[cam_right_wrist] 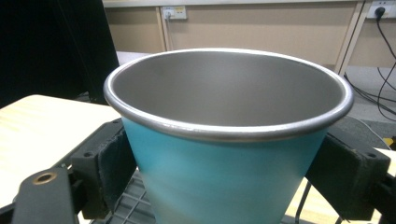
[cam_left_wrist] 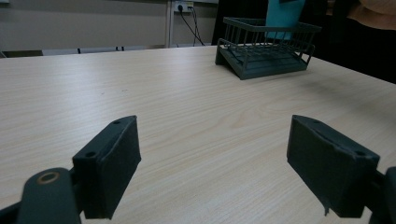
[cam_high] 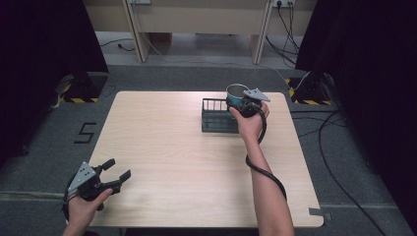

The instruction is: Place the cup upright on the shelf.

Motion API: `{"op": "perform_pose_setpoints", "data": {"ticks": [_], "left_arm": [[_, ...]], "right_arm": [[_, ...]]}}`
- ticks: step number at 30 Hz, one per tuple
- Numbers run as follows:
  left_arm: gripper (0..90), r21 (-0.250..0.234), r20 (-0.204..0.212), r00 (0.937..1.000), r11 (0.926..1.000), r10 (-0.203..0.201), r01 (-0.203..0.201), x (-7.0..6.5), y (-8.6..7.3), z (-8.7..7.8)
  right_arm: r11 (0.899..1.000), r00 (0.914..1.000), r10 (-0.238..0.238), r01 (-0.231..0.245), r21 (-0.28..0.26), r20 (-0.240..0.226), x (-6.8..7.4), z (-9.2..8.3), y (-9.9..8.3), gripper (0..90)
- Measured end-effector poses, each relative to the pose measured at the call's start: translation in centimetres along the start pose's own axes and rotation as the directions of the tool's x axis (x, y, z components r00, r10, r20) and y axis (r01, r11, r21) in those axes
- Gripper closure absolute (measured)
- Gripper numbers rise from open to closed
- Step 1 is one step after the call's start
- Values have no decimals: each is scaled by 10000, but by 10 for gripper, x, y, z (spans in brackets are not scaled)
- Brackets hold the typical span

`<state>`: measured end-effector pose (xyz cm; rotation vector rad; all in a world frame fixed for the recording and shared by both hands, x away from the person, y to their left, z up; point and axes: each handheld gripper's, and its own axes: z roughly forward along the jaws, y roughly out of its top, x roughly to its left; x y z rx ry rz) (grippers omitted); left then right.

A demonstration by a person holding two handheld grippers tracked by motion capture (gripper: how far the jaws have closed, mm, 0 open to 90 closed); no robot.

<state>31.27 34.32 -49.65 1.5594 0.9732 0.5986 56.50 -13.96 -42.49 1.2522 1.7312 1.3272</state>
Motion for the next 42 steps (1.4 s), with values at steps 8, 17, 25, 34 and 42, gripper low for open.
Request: {"op": "perform_pose_setpoints", "data": {"ticks": [8, 17, 25, 34, 42], "left_arm": [[165, -11, 1, 10000, 10000, -32, 32, 0, 0, 0], [166, -24, 3, 10000, 10000, -38, 39, 0, 0, 0], [166, -23, 12, 10000, 10000, -54, 54, 0, 0, 0], [167, 8, 21, 10000, 10000, -35, 35, 0, 0, 0], [167, 6, 15, 10000, 10000, -23, 23, 0, 0, 0]], "right_arm": [[9990, 9998, -166, 163, 425, 67, 2, 4, -6, 158], [9974, 9998, -166, 156, 706, 136, 3, 8, -10, 158], [9967, 9997, -201, 191, 786, 117, 3, 10, -11, 157], [9961, 9994, -355, 357, 803, -38, 4, 9, -15, 152], [9963, 9997, -225, 235, 827, -133, 4, 7, -16, 149]]}}
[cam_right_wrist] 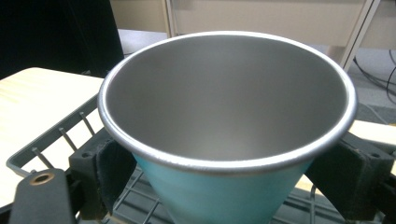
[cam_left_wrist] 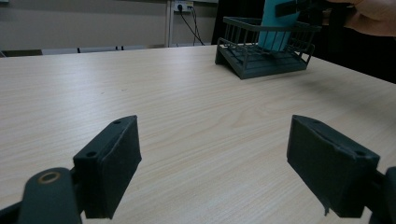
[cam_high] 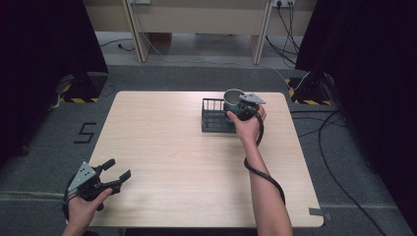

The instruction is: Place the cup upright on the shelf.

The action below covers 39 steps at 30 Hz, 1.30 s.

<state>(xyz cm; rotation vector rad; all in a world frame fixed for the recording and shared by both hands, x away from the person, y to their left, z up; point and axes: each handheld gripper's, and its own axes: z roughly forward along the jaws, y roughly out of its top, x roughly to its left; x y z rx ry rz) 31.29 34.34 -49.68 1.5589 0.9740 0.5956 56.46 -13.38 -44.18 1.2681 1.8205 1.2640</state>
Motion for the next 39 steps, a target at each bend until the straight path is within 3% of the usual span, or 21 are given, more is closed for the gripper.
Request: {"op": "perform_pose_setpoints", "data": {"ticks": [4, 39], "left_arm": [[167, 4, 12, 10000, 10000, 8, -8, 0, 0, 0], [168, 15, 4, 10000, 10000, 21, -21, -1, 0, 1]], "right_arm": [[9998, 9997, 215, -215, 51, -67, 0, -2, -1, 152], [9999, 9998, 134, -135, -47, -149, -2, -31, -6, 155]]}}
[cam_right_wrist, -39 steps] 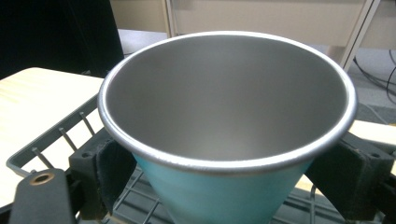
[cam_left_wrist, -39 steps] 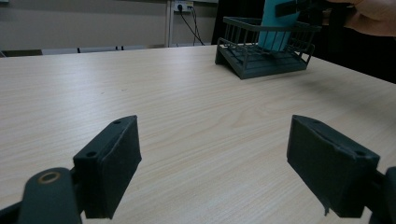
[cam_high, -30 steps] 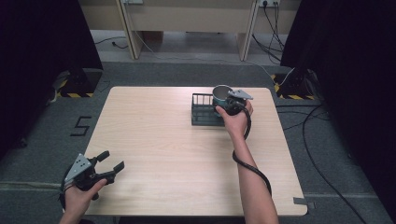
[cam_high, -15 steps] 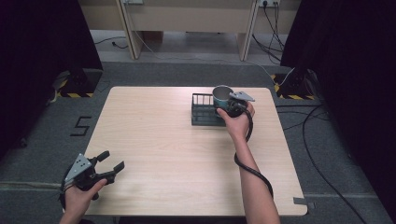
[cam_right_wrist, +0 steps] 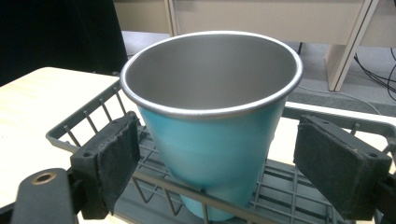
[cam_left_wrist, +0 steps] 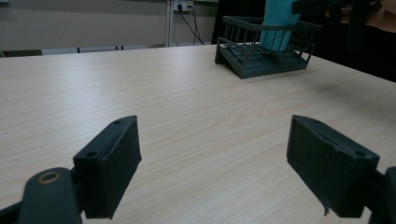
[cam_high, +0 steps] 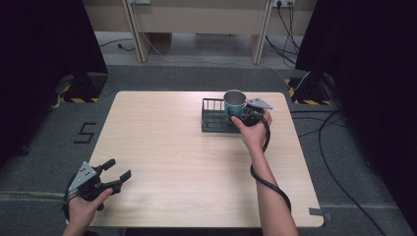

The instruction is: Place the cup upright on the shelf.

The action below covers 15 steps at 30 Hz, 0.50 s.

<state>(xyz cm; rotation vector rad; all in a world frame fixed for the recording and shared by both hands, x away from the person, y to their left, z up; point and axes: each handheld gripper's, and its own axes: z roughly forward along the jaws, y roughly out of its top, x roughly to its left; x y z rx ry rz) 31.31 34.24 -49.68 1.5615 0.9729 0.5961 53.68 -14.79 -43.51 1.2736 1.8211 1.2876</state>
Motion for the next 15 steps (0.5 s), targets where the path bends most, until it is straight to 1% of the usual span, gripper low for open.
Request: {"op": "perform_pose_setpoints", "data": {"ticks": [9, 15], "left_arm": [[168, -20, -14, 10000, 10000, -5, 5, 0, 0, 0], [168, -11, -20, 10000, 10000, 10, -10, 0, 0, 0]], "right_arm": [[10000, 10000, 6, -6, -17, -84, -1, -10, -3, 155], [9999, 9999, 9, -11, -117, -101, 0, -18, -4, 155]]}}
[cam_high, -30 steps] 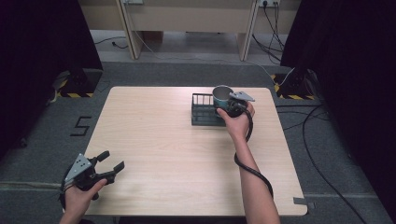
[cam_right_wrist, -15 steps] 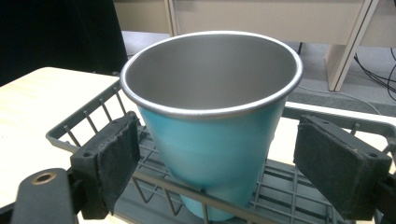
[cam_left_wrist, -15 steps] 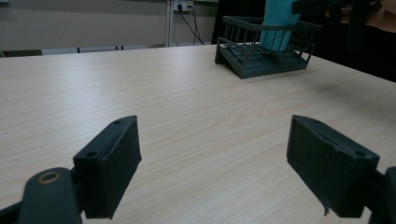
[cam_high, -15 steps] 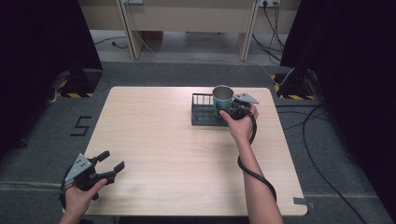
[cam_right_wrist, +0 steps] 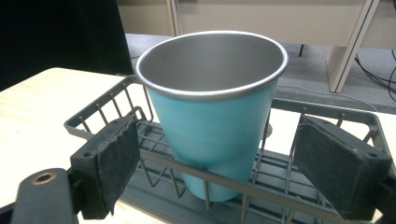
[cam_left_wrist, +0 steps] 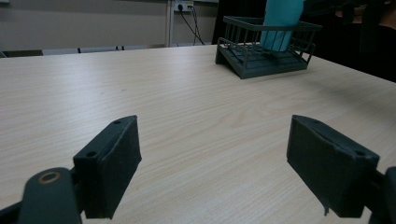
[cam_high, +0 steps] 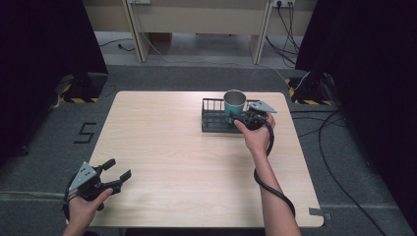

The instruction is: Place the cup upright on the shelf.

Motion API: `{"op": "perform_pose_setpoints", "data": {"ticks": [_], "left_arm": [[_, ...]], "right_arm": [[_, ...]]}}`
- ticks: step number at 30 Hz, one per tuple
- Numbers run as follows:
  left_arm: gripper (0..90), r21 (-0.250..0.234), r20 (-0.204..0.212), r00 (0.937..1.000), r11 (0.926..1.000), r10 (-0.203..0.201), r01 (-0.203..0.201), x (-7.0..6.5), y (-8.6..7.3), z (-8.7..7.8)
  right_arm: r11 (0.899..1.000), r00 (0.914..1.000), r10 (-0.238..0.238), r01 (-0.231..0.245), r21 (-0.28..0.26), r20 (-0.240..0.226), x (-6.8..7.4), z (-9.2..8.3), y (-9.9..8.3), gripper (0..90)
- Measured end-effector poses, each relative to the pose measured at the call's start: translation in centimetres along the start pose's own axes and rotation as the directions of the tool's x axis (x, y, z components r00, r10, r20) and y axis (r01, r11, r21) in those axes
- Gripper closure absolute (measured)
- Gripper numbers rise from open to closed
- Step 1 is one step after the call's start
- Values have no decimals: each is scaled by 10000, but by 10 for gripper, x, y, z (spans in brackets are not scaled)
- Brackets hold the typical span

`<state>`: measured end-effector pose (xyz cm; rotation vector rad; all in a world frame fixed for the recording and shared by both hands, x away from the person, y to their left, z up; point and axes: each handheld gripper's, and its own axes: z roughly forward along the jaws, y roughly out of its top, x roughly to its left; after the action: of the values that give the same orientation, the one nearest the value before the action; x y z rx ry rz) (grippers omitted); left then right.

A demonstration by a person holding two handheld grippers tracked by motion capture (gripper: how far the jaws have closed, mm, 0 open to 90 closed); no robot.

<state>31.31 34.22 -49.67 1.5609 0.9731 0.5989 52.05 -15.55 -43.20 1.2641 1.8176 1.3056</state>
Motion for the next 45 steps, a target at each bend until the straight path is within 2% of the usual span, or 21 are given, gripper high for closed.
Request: {"op": "perform_pose_setpoints", "data": {"ticks": [14, 22, 40, 45], "left_arm": [[168, -3, -6, 10000, 10000, -2, 2, 0, 0, 0], [168, -8, -15, 10000, 10000, 8, -8, 0, 0, 0], [168, 0, -29, 10000, 10000, 56, -56, 0, 0, 0], [169, -6, -36, 10000, 10000, 77, -77, -1, 0, 0]], "right_arm": [[10000, 10000, -15, 15, 6, -86, 2, -16, -6, 157], [9999, 10000, -23, 23, -98, 13, 0, -27, -10, 163], [9997, 9998, 119, -115, -194, 176, -9, -60, -23, 181], [9999, 9997, 69, -67, -77, 244, -11, -70, -29, 193]]}}
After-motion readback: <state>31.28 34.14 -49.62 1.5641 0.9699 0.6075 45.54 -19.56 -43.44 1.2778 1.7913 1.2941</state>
